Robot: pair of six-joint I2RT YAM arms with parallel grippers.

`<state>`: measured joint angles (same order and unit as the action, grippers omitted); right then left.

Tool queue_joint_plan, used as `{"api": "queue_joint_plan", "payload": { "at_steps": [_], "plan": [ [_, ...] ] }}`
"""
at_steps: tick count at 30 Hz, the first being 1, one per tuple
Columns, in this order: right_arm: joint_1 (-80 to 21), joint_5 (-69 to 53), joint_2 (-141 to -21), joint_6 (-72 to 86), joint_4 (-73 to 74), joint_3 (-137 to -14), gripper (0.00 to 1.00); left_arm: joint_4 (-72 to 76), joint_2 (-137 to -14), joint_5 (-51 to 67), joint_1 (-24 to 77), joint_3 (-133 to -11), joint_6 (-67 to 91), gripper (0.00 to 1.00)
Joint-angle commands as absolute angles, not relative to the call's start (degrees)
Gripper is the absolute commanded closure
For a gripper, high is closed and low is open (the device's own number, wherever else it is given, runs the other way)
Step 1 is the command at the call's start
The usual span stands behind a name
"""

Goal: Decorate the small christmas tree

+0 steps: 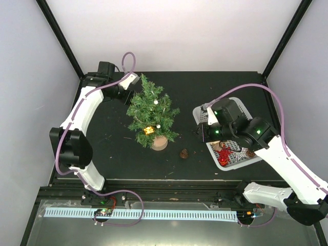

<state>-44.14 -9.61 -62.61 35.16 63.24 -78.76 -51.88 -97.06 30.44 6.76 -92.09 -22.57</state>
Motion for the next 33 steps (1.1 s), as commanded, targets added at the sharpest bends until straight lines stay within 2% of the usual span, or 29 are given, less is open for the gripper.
{"api": "queue_joint_plan", "payload": {
  "at_steps": [1,6,11,14,17,24,33],
  "plan": [
    [-45.4,-10.8,-61.3,37.6,60.2,-76.7,0.84,-51.8,-98.4,31.7,6.4,-96.5,-23.9,0.37],
    [-47.8,-9.4,-61.8,40.5,59.4,-71.6,0.82,-52.4,-98.1,28.9,5.9,-98.2,-23.6,0.37],
    [-48.4,-9.6,-63.8,42.3,56.3,-64.8,0.75,-53.4,-96.0,26.3,2.7,-99.0,-22.1,0.37],
    [-48.4,-9.1,-66.5,42.4,54.2,-62.0,0.61,-55.6,-94.0,26.8,-0.2,-99.0,-21.5,0.36],
    [-48.4,-7.2,-71.2,42.8,54.1,-61.7,0.58,-59.5,-91.5,28.0,-2.2,-98.1,-22.0,0.37],
    [-47.6,-3.3,-78.8,44.8,50.8,-60.5,0.41,-62.3,-78.2,31.9,-2.3,-85.1,-24.8,0.36],
    [-47.3,-3.2,-87.5,45.1,46.2,-60.7,0.38,-63.9,-69.7,31.0,-2.4,-78.5,-23.6,0.36]
  ]
}}
